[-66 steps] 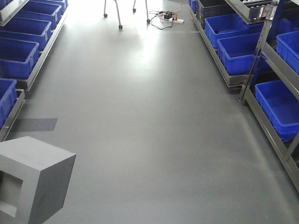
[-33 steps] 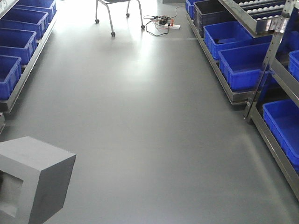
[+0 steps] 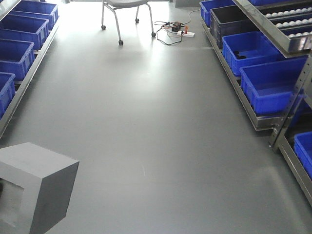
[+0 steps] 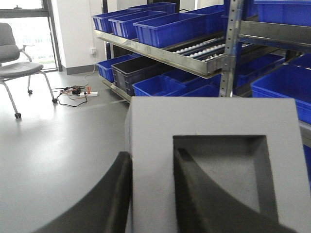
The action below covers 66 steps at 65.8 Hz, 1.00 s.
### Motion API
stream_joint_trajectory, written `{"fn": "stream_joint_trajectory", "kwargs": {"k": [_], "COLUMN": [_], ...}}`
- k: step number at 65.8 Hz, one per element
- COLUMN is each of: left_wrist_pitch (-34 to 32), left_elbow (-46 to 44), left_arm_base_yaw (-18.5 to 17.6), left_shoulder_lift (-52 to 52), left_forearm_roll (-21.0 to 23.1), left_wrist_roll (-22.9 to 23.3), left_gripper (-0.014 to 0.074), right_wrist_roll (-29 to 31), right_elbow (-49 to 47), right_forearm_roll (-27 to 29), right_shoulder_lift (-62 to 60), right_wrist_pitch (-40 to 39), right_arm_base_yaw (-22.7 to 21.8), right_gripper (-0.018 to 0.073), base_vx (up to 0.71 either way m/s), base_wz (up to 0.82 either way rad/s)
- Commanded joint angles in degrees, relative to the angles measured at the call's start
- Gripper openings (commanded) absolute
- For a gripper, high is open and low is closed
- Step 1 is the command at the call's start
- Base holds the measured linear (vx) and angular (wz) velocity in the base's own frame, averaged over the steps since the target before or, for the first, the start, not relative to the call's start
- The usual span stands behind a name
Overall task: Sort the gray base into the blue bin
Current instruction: 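Drive down the aisle between the blue bin shelves, then turn and drive up to the large empty blue bin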
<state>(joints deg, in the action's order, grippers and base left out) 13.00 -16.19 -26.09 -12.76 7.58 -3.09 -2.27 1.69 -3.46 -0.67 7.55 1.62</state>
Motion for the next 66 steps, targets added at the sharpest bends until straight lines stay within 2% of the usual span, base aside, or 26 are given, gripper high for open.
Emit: {"fn": "stream_joint_trajectory", "kwargs": {"k": [1, 39, 66], "left_wrist_pitch": [-6.4, -6.4, -6.4], "left_elbow": [-1.7, -1.7, -1.7], "left_arm_base_yaw": [-0.35, -0.35, -0.35], "left_shoulder_lift": [-0.35, -0.35, -0.35], "left_forearm_roll": [0.59, 0.59, 0.59], "left_wrist_roll": [0.53, 0.53, 0.53], "left_gripper": [-0.0006, -0.0006, -0.0006], "right_wrist_roll": [0.37, 0.37, 0.37], "right_elbow": [0.88, 0.88, 0.88], "right_forearm_roll": [-0.36, -0.36, -0.36], "right_shoulder_lift": [-0.66, -0.66, -0.66], "right_wrist_pitch": [-4.25, -4.25, -4.25], "right_arm_base_yaw": [-0.16, -0.16, -0.16], "right_gripper": [-0.0009, -0.0009, -0.0009], "base_vx": [0.44, 0.42, 0.34], "base_wz": [0.03, 0.08, 0.27]}}
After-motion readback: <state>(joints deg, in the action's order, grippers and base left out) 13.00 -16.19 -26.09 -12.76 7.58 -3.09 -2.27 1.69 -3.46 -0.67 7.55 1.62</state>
